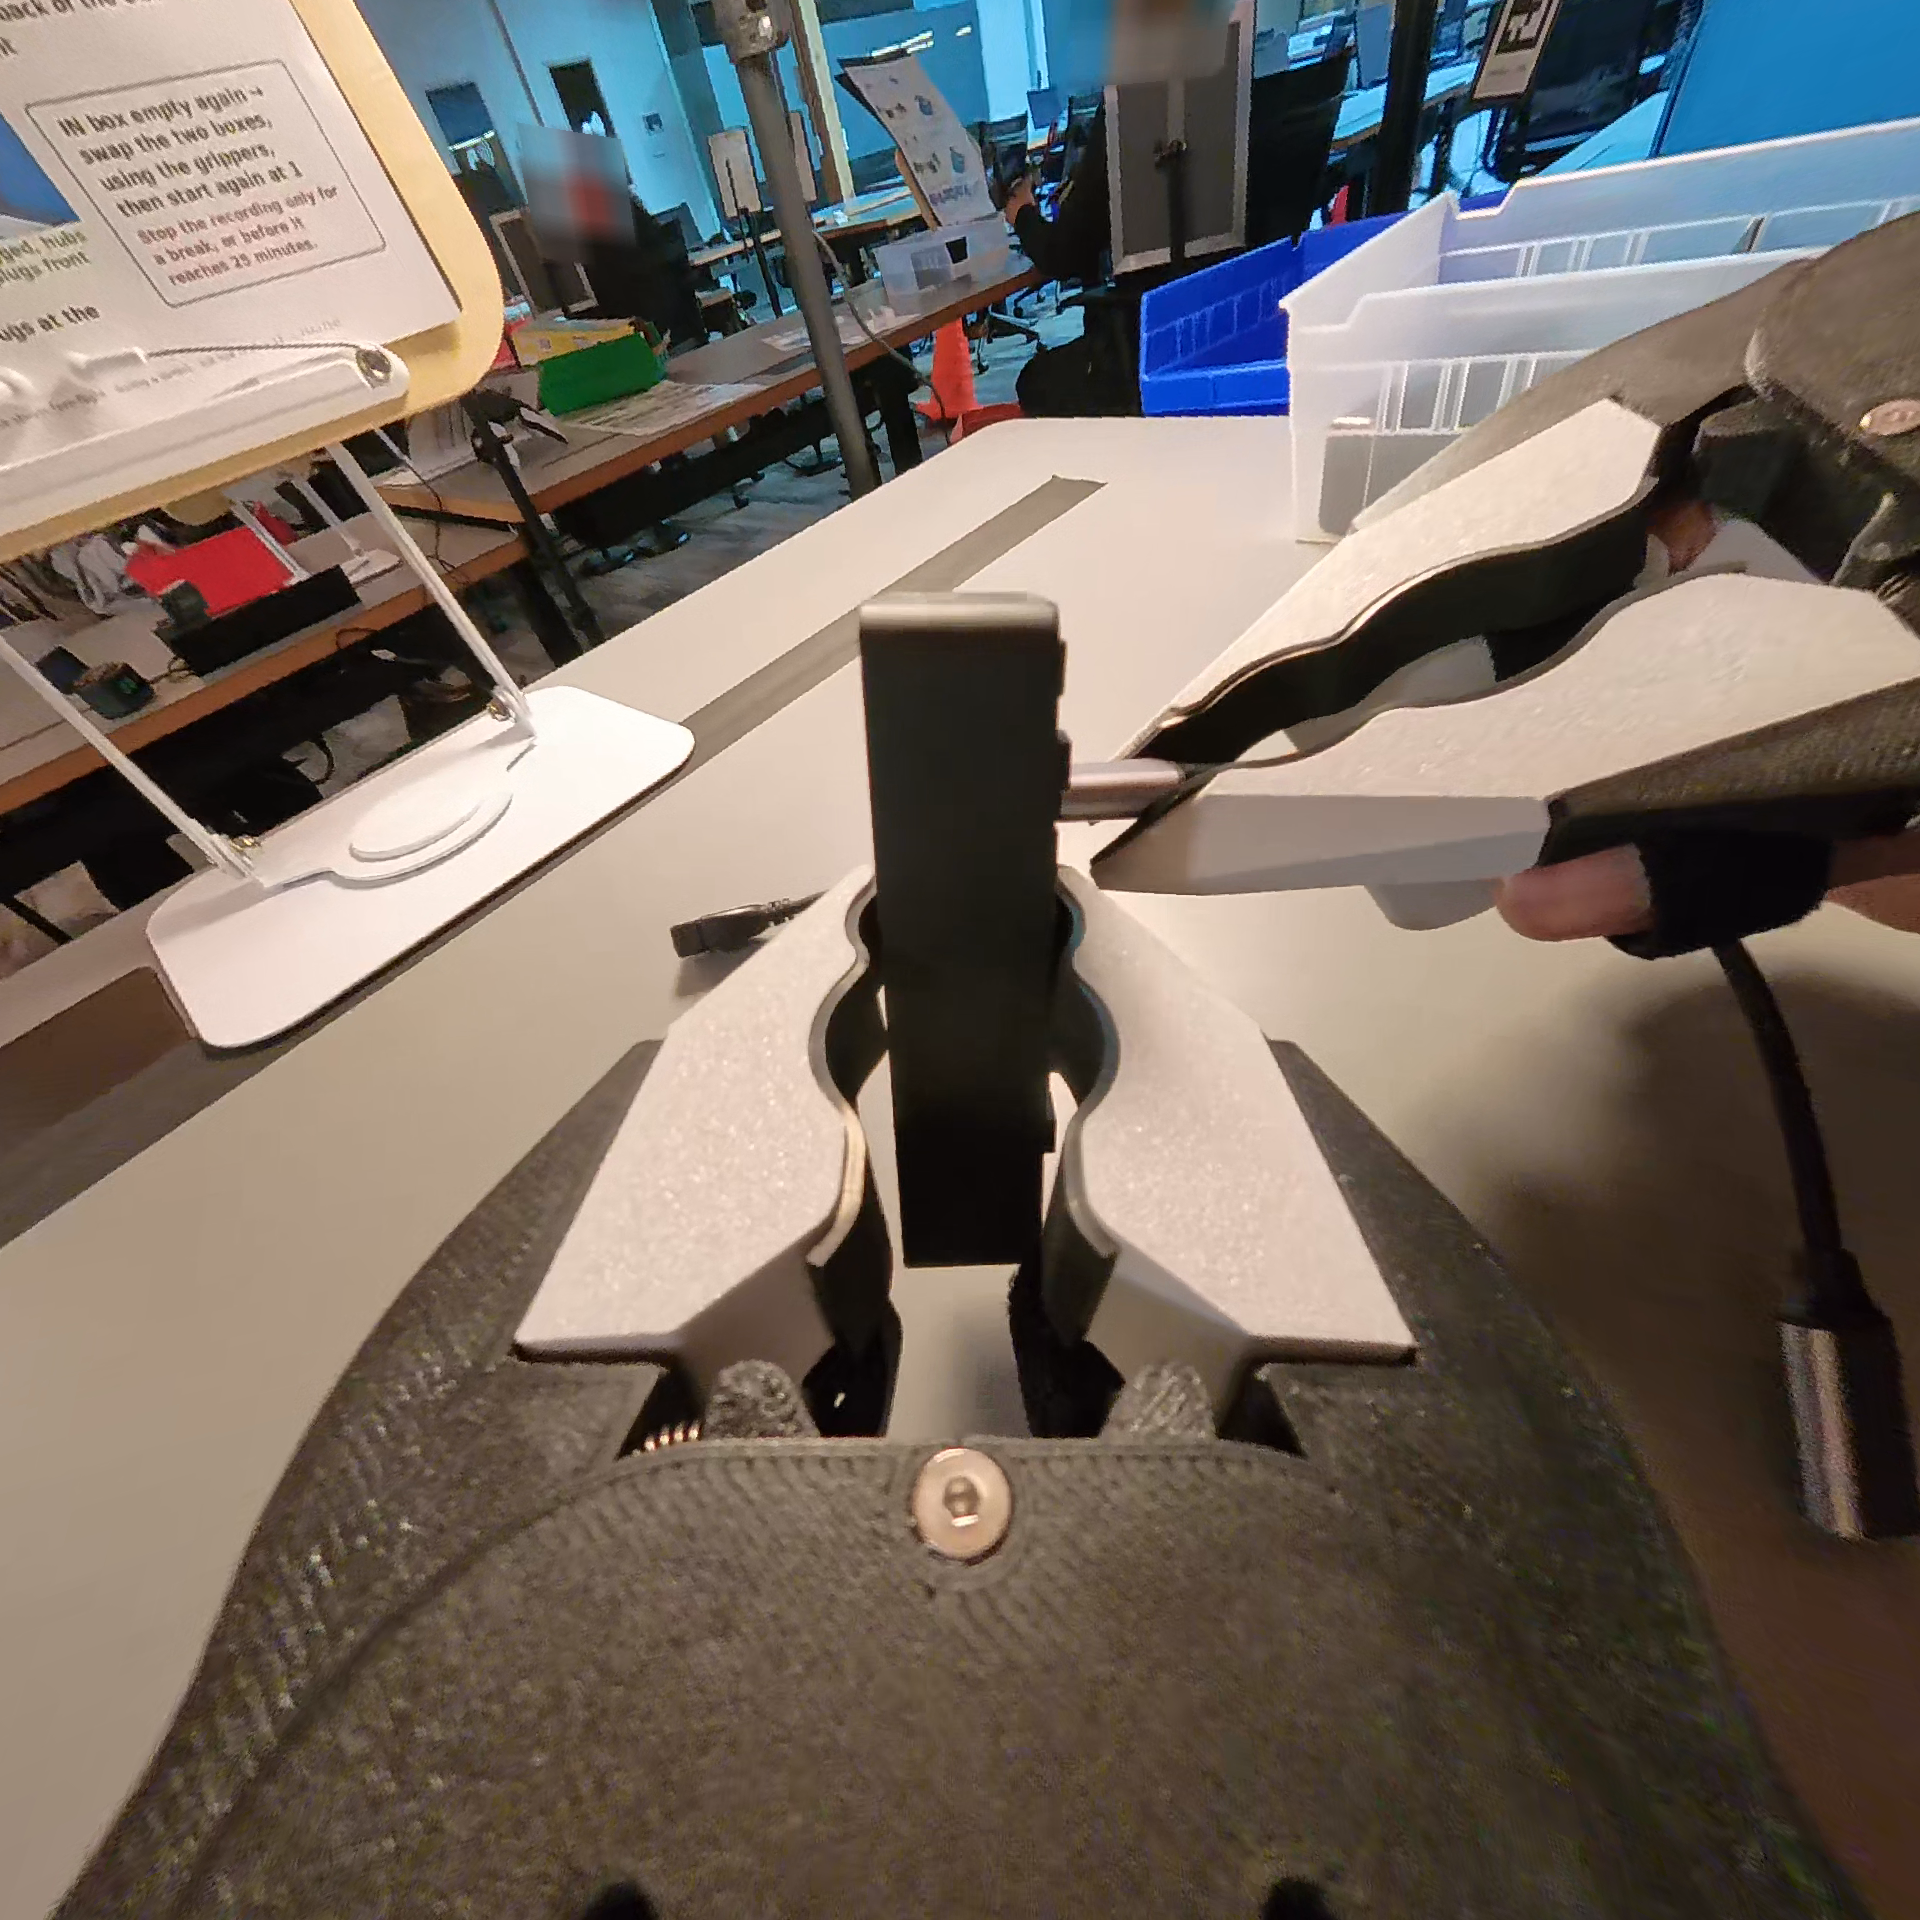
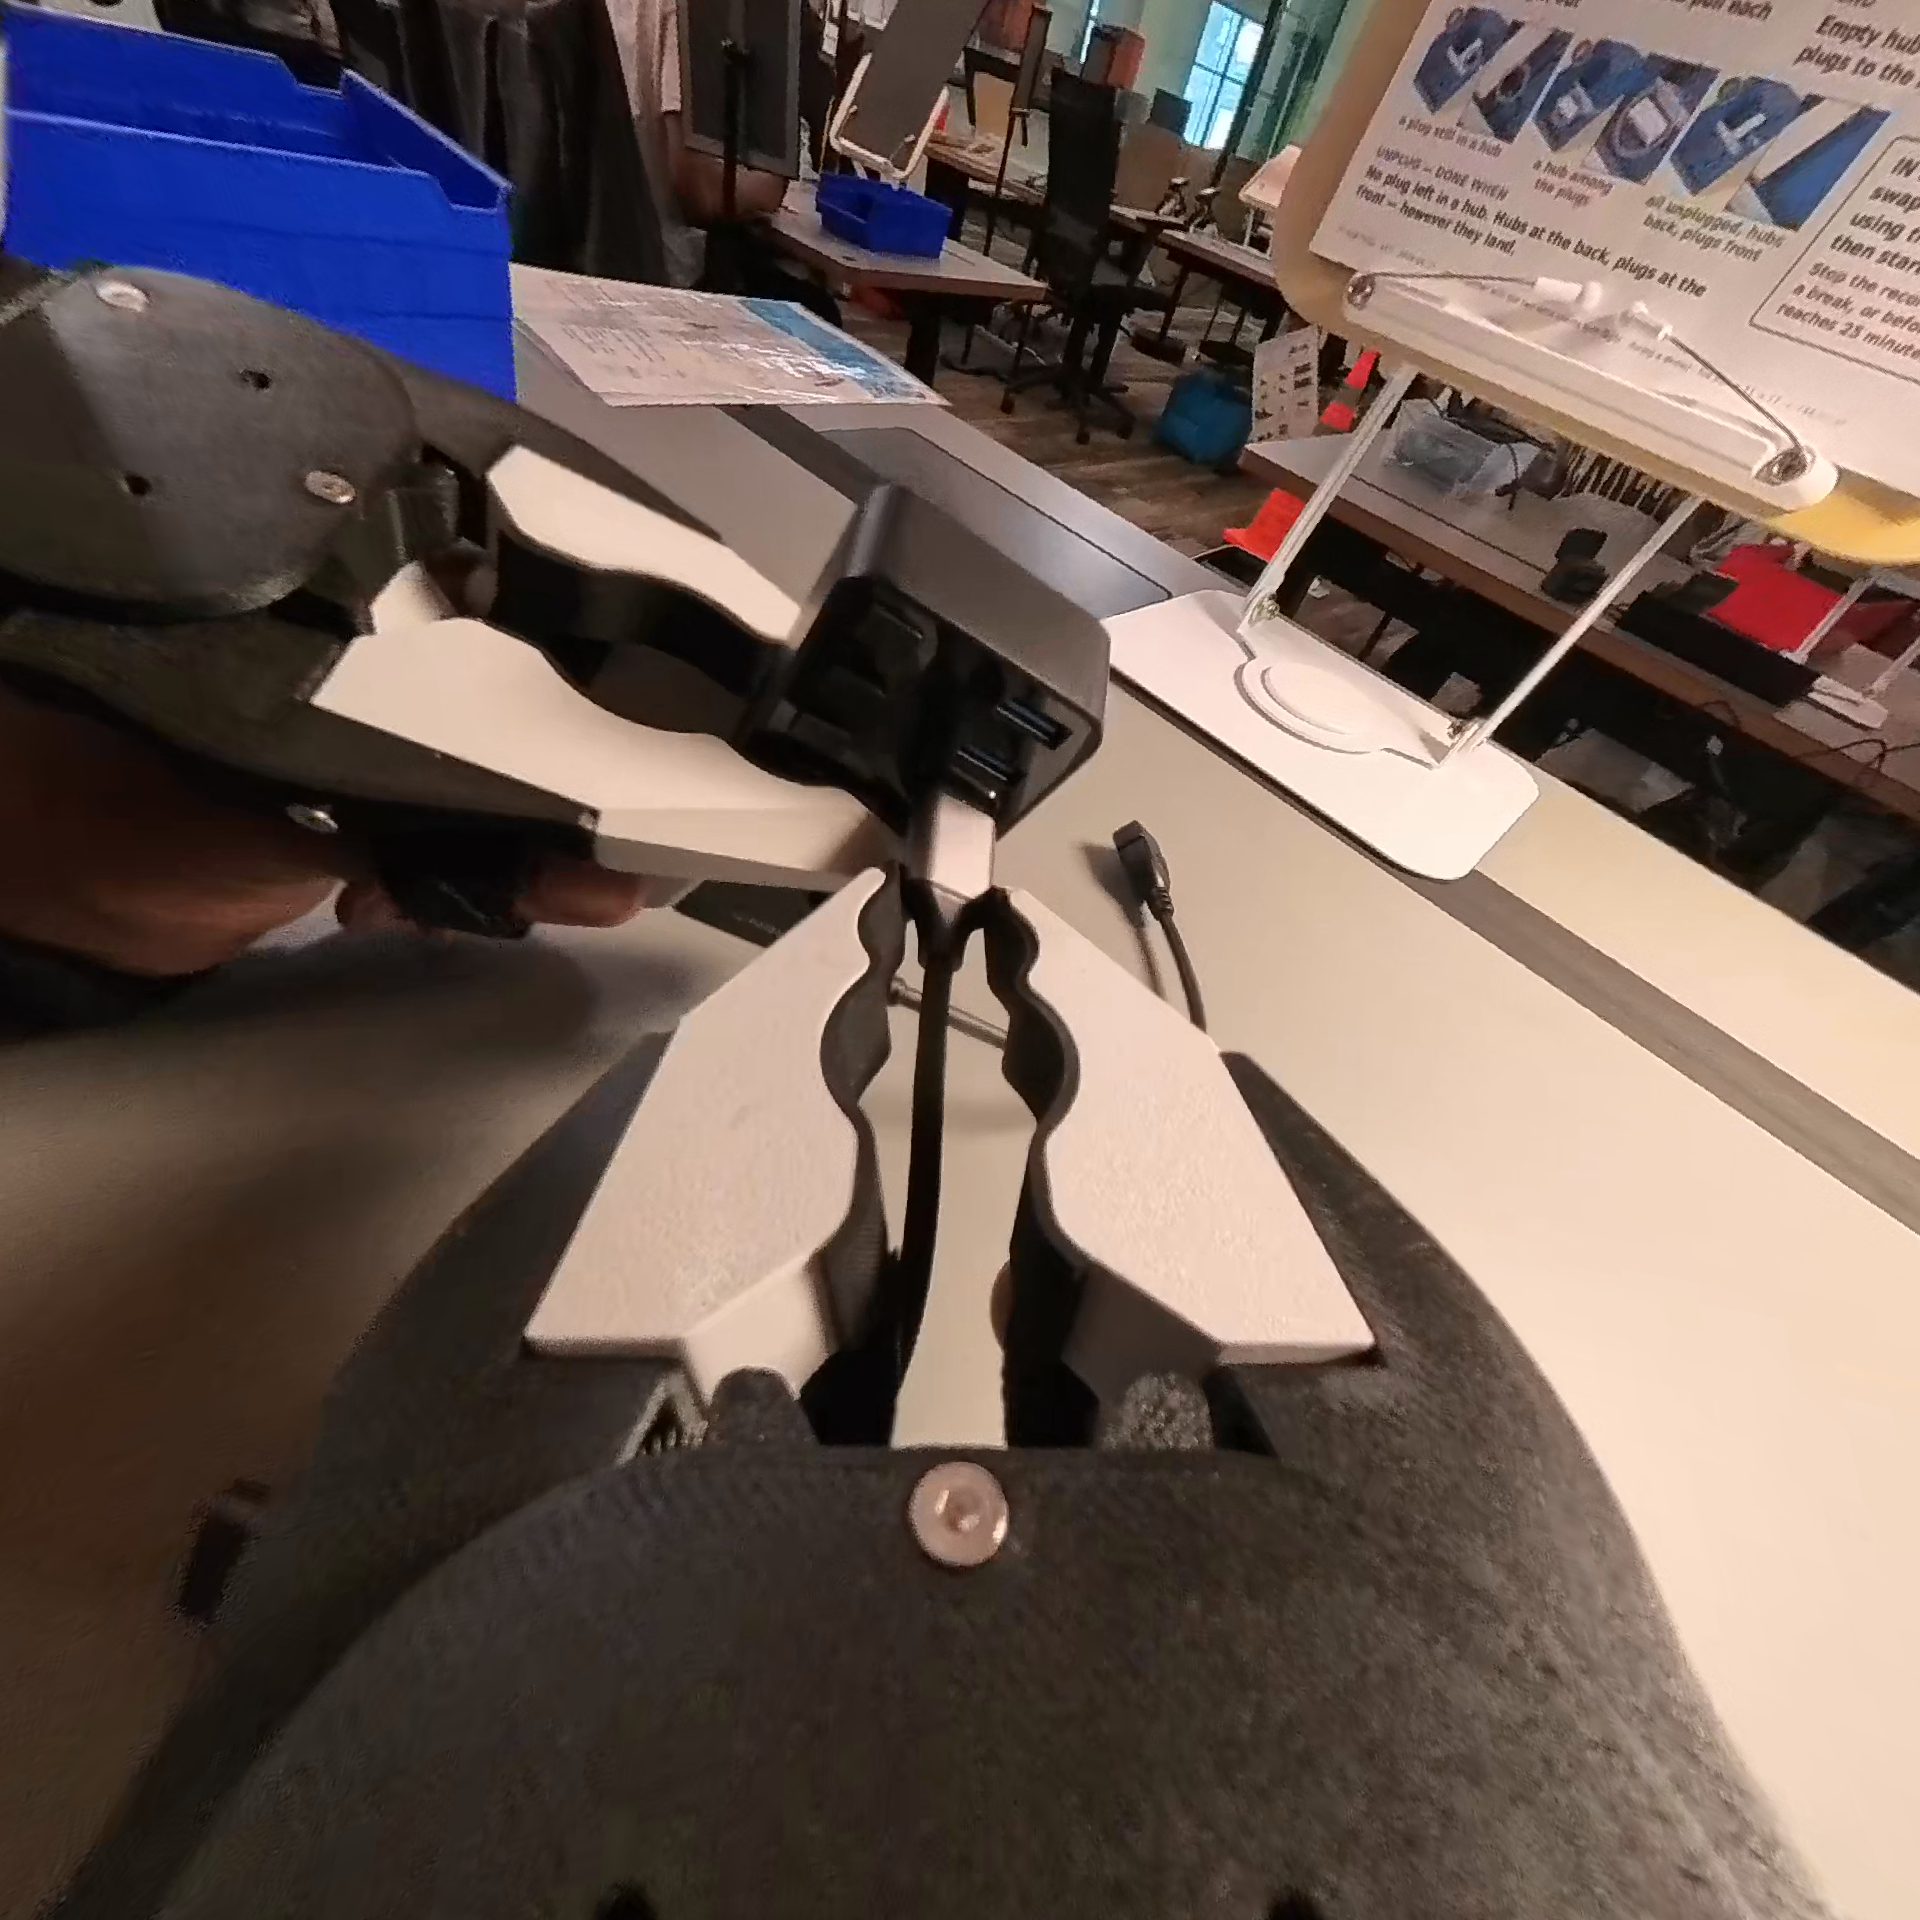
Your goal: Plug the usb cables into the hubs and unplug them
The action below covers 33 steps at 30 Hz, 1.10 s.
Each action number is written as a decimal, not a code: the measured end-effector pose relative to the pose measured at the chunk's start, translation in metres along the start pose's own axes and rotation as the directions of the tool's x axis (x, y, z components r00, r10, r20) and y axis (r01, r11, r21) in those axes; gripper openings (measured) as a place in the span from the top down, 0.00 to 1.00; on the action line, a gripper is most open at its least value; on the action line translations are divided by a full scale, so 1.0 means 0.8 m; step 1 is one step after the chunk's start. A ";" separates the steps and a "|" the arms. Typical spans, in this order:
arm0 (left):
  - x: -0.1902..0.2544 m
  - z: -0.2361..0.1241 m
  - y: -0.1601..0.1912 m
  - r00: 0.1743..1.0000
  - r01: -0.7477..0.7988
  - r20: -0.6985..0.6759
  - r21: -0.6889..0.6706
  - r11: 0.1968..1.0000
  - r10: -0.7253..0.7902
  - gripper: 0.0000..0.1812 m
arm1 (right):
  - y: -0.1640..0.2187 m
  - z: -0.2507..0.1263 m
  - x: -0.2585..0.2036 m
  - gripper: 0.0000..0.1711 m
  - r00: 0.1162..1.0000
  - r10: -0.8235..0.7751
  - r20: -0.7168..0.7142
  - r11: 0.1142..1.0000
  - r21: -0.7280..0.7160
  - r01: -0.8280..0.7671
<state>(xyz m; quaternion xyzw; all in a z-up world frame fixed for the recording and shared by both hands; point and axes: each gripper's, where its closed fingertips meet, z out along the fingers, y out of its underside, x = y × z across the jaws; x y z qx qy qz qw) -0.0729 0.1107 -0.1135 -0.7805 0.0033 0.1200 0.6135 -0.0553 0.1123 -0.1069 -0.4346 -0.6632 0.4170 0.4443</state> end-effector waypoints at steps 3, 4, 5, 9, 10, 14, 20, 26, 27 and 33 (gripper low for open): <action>0.000 -0.002 -0.007 1.000 0.000 -0.012 0.033 0.999 0.001 0.84 | -0.008 -0.005 -0.002 0.91 1.000 -0.011 0.002 1.000 0.023 0.010; 0.000 -0.005 -0.011 1.000 -0.008 -0.005 0.042 0.999 0.009 0.84 | -0.009 -0.006 -0.002 0.91 1.000 -0.017 0.023 0.999 0.040 0.016; 0.000 -0.007 -0.014 1.000 -0.016 0.003 0.046 0.999 0.016 0.84 | -0.009 -0.006 -0.002 0.91 0.999 -0.011 0.052 0.999 0.051 0.008; -0.006 -0.006 -0.012 1.000 -0.014 0.007 0.039 0.999 0.013 0.84 | -0.008 -0.004 -0.003 0.91 0.997 0.074 0.033 0.997 0.021 -0.074; -0.020 -0.008 -0.010 0.998 0.002 0.064 0.036 0.999 -0.004 0.84 | -0.014 -0.007 -0.012 0.92 0.998 0.049 0.039 0.998 0.037 -0.050; -0.116 -0.048 -0.007 0.967 0.130 0.208 0.091 0.987 -0.146 0.84 | -0.021 -0.019 0.008 0.92 0.999 0.019 -0.031 0.997 0.075 -0.017; -0.119 -0.060 -0.013 0.965 0.191 0.150 0.157 0.969 -0.214 0.84 | 0.000 -0.019 0.048 0.92 0.992 0.122 -0.023 0.991 0.051 -0.121; -0.082 -0.034 0.007 0.988 0.104 0.104 0.089 0.991 -0.113 0.84 | -0.039 -0.057 0.071 0.92 0.993 0.087 -0.082 0.990 0.123 -0.077; -0.081 -0.033 0.007 0.990 0.088 0.105 0.085 0.992 -0.097 0.84 | -0.048 -0.070 0.079 0.91 0.991 0.086 -0.102 0.988 0.138 -0.071; -0.078 -0.030 0.014 0.991 0.089 0.093 0.068 0.994 -0.096 0.84 | -0.100 -0.190 0.159 0.92 0.947 0.004 -0.320 0.985 0.166 0.052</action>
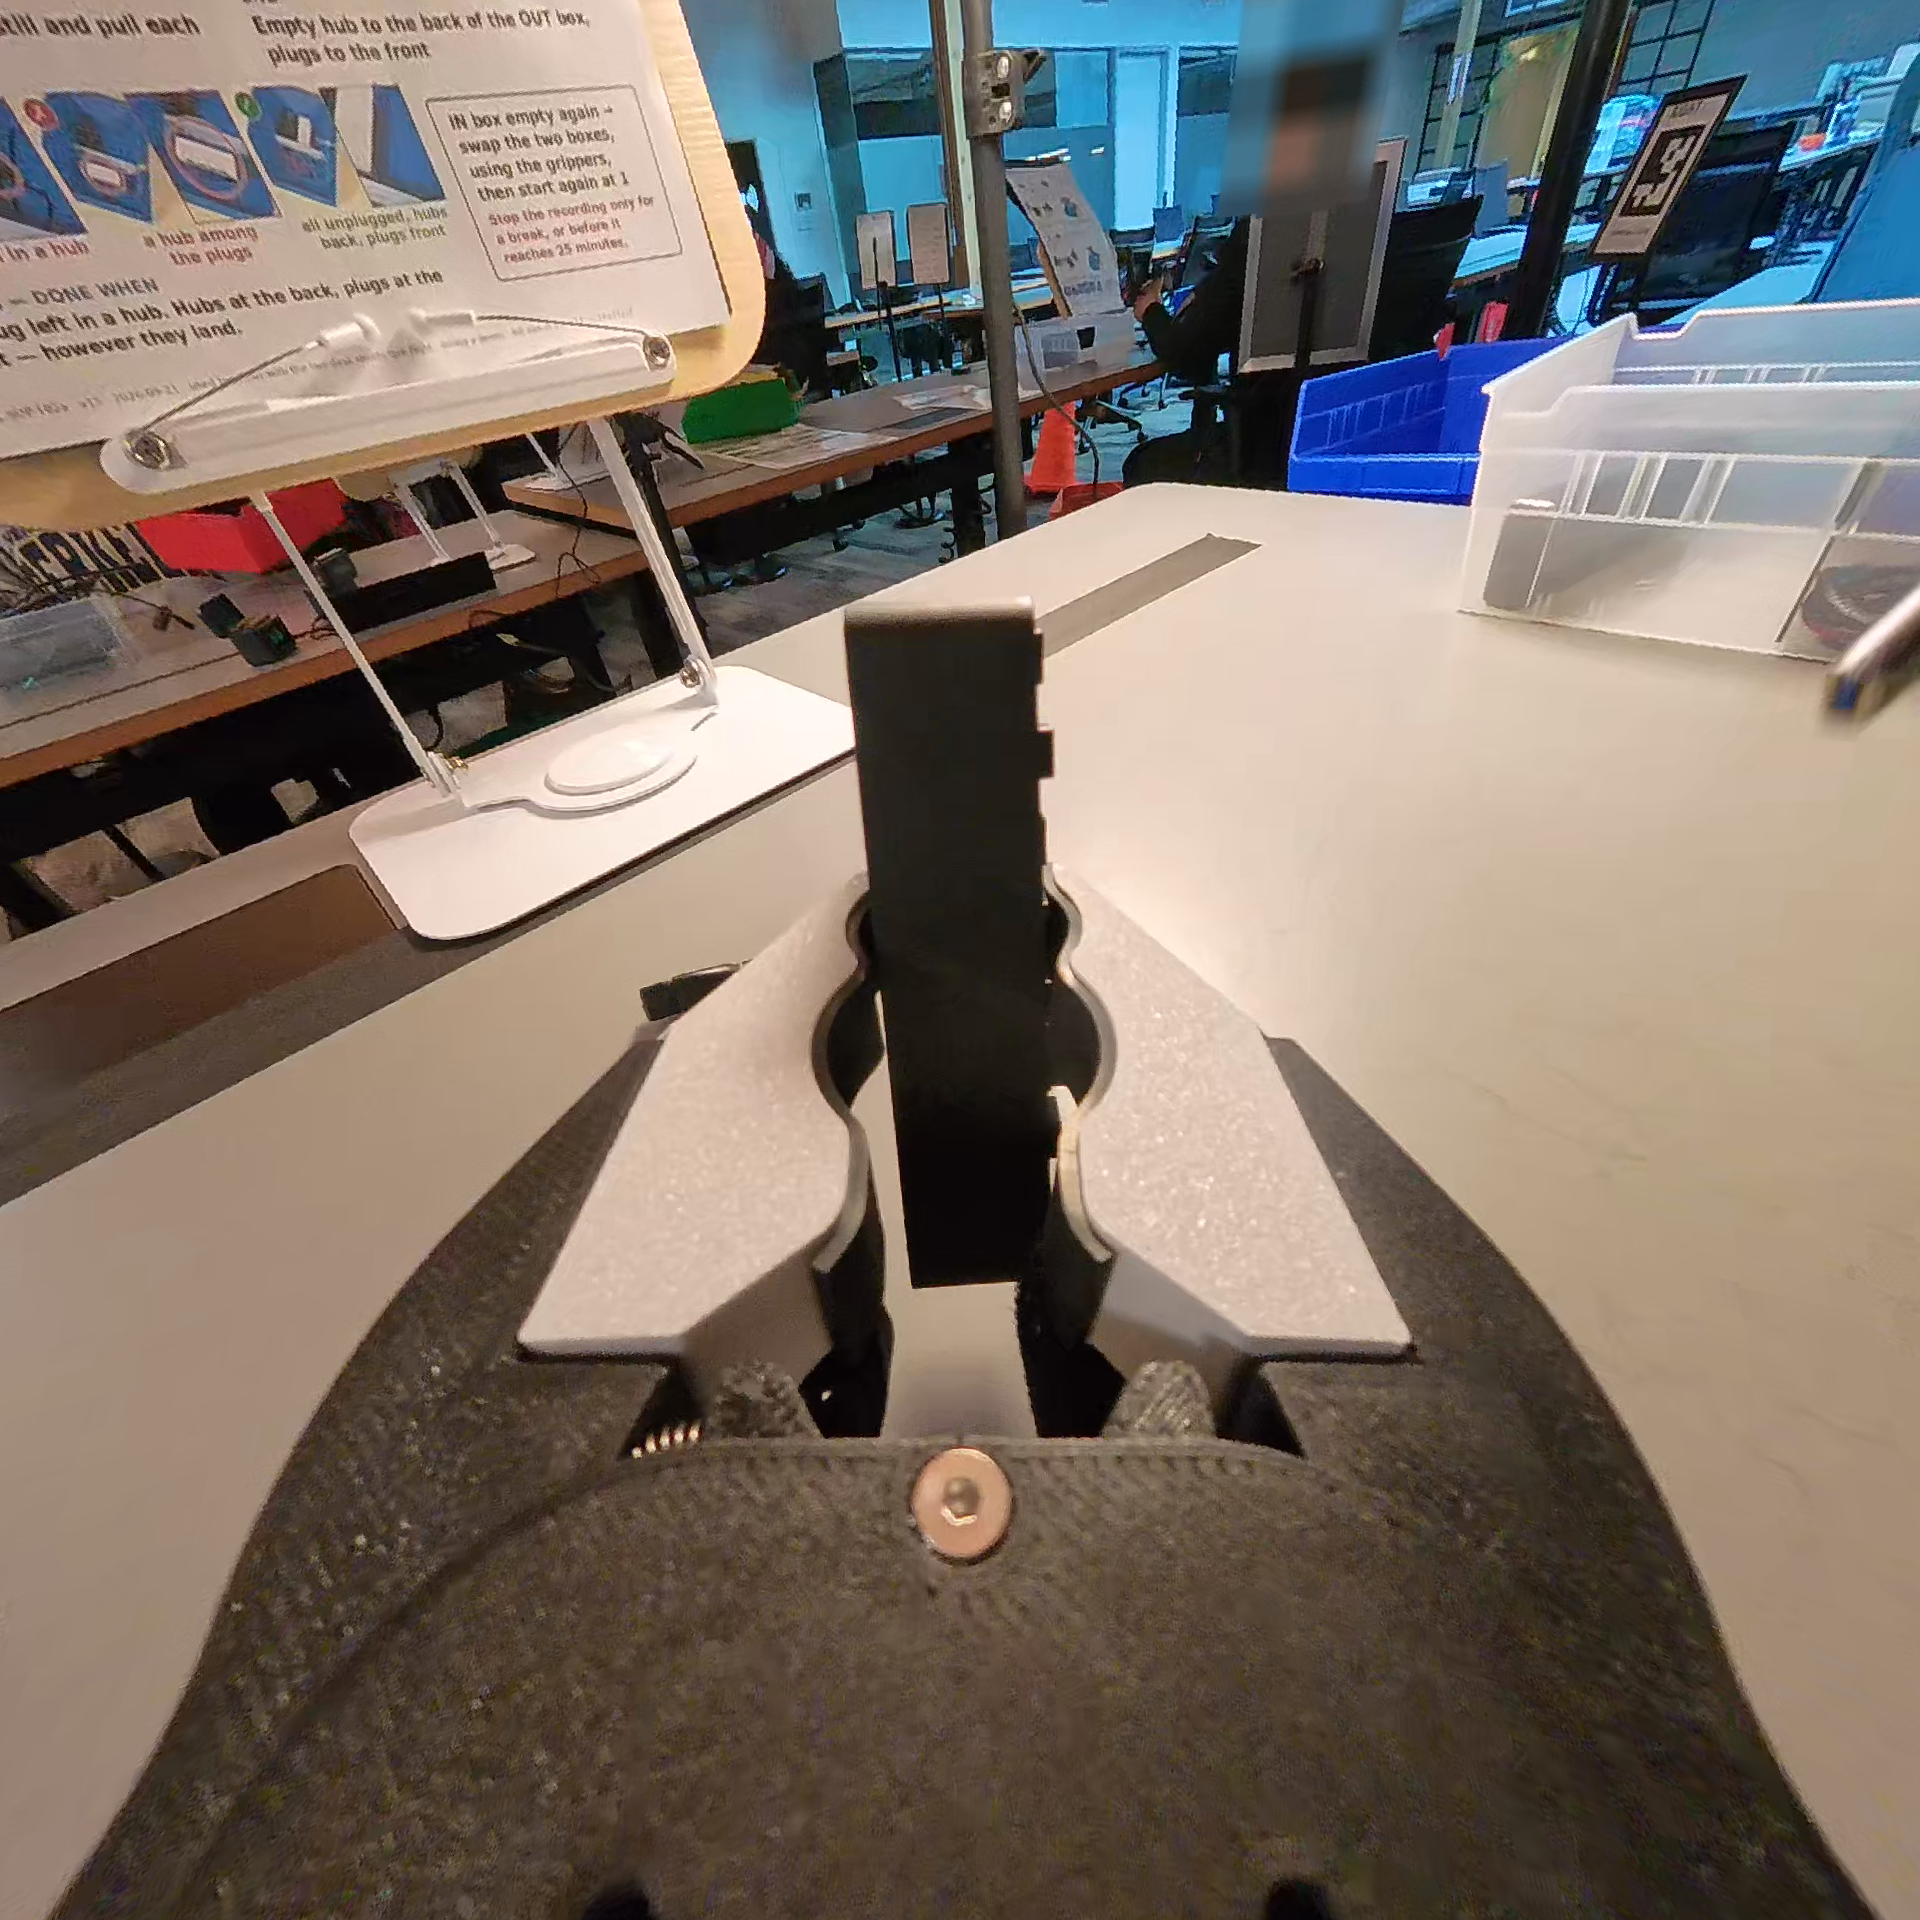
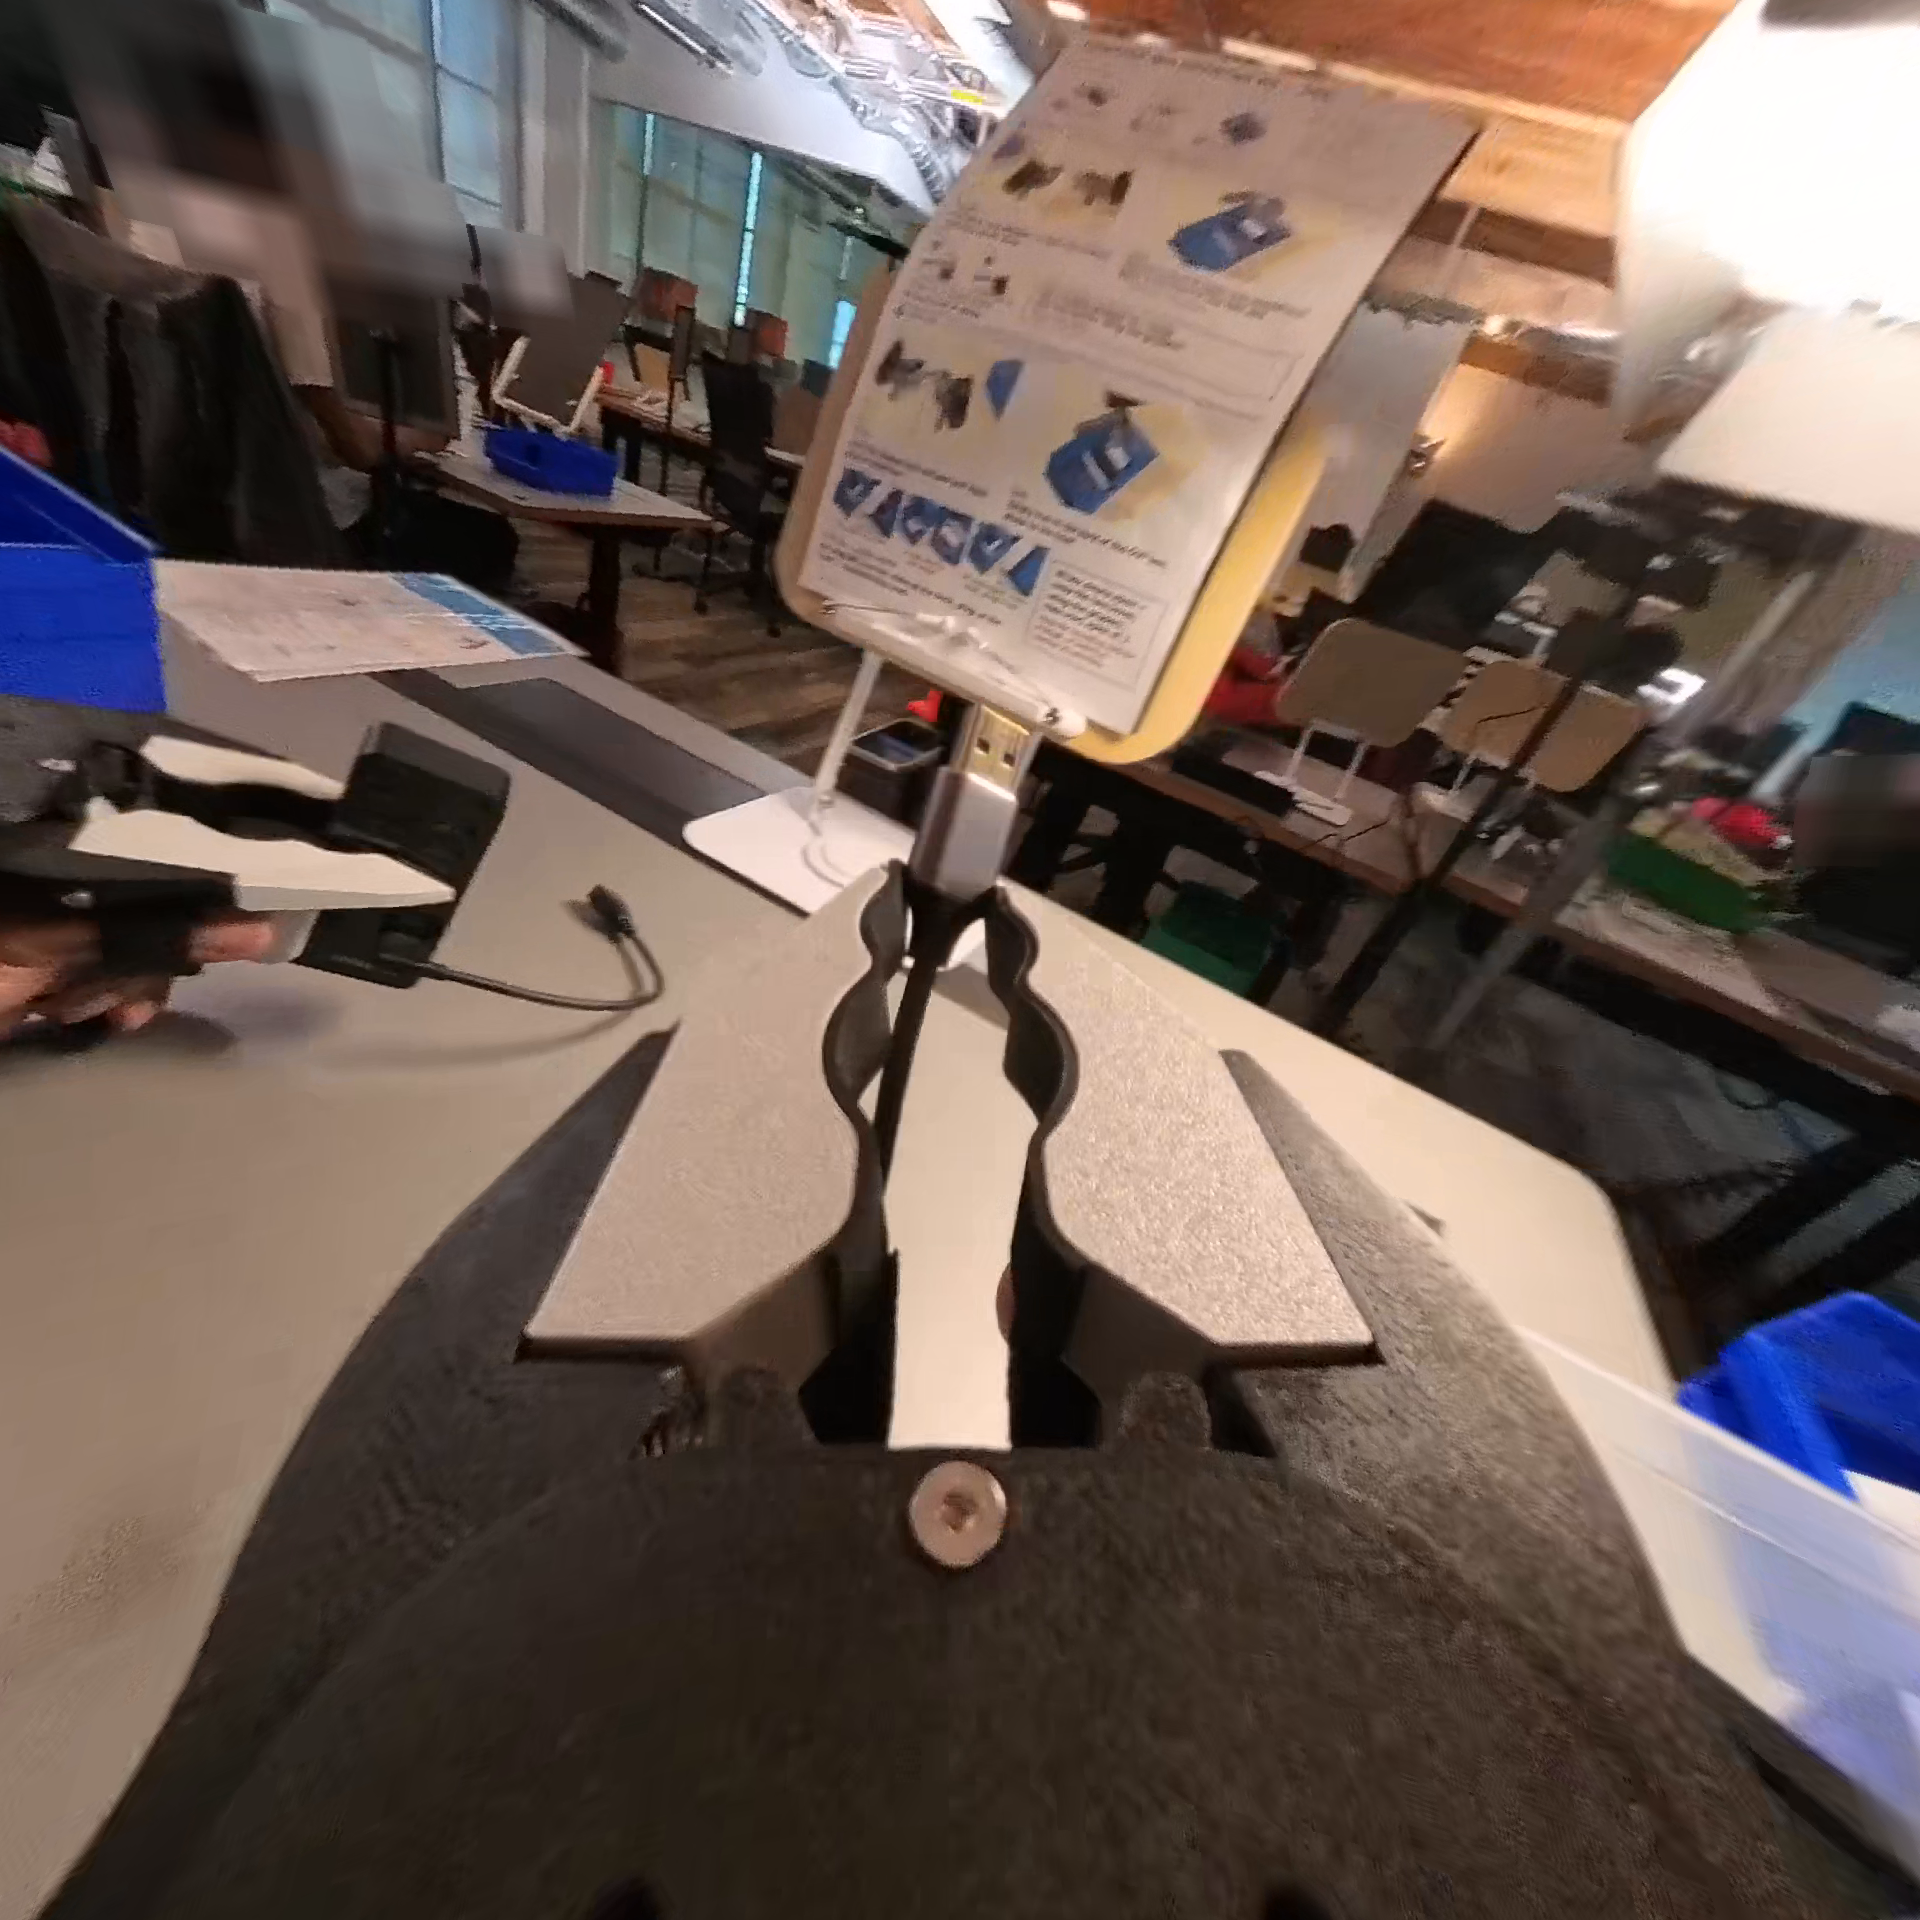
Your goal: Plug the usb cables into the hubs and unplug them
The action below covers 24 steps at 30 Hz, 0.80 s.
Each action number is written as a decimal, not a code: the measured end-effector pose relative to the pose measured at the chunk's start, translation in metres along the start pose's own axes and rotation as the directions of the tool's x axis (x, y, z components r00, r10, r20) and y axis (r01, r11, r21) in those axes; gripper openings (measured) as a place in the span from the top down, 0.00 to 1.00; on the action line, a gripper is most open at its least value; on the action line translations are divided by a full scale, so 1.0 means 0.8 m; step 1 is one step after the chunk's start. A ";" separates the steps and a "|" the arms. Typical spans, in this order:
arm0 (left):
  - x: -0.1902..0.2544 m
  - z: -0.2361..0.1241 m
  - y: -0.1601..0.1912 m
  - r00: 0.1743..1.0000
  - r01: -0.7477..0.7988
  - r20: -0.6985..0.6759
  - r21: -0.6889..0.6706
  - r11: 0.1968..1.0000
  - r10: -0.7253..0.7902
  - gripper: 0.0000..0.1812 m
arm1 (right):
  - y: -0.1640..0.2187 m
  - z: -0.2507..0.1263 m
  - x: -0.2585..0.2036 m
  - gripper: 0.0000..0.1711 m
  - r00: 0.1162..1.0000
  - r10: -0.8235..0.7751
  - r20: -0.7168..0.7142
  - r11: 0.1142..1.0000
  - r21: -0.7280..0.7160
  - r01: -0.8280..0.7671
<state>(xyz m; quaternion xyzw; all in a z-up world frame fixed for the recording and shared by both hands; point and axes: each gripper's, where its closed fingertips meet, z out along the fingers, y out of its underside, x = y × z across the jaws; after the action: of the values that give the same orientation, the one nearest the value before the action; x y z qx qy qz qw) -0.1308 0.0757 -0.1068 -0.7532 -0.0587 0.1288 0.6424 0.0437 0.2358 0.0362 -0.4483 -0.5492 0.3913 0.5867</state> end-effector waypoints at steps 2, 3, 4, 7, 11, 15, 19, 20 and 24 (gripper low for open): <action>0.002 0.001 0.001 1.000 -0.011 -0.003 -0.008 1.000 0.011 0.84 | -0.021 -0.034 0.055 0.92 0.992 -0.076 -0.103 0.997 -0.011 0.075; 0.003 0.002 0.003 1.000 -0.019 -0.006 -0.014 1.000 0.019 0.84 | -0.029 -0.051 0.085 0.92 0.981 -0.109 -0.160 0.994 -0.023 0.107; 0.005 0.003 0.004 0.999 -0.031 -0.008 -0.021 0.999 0.031 0.84 | -0.035 -0.069 0.114 0.91 0.969 -0.128 -0.211 0.992 -0.034 0.124; 0.010 0.005 0.006 0.997 -0.071 -0.006 -0.036 0.997 0.071 0.84 | -0.041 -0.117 0.186 0.91 0.941 -0.138 -0.308 0.990 -0.044 0.130; 0.012 0.005 0.006 0.995 -0.099 -0.001 -0.036 0.994 0.099 0.84 | 0.024 -0.153 0.247 0.92 0.926 -0.130 -0.354 0.982 -0.175 0.071; 0.010 0.003 0.006 0.996 -0.088 0.005 -0.034 0.996 0.088 0.84 | 0.144 -0.165 0.242 0.91 0.979 -0.044 -0.199 0.908 -0.416 -0.044; 0.009 0.002 0.006 0.996 -0.089 0.007 -0.034 0.995 0.089 0.84 | 0.254 -0.187 0.209 0.91 1.000 0.008 0.023 0.720 -0.694 0.010; 0.010 0.003 0.007 0.996 -0.091 0.007 -0.035 0.995 0.091 0.84 | 0.271 -0.192 0.206 0.90 0.998 0.001 0.058 0.680 -0.732 0.042; 0.010 0.002 0.006 0.996 -0.093 0.008 -0.034 0.995 0.094 0.84 | 0.291 -0.194 0.218 0.83 0.989 -0.120 0.089 0.583 -0.800 0.143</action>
<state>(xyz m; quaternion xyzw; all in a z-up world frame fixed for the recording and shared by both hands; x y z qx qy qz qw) -0.1243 0.0786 -0.1129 -0.7651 -0.0287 0.1614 0.6227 0.2218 0.4550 -0.1345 -0.6175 -0.7056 0.0630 0.3419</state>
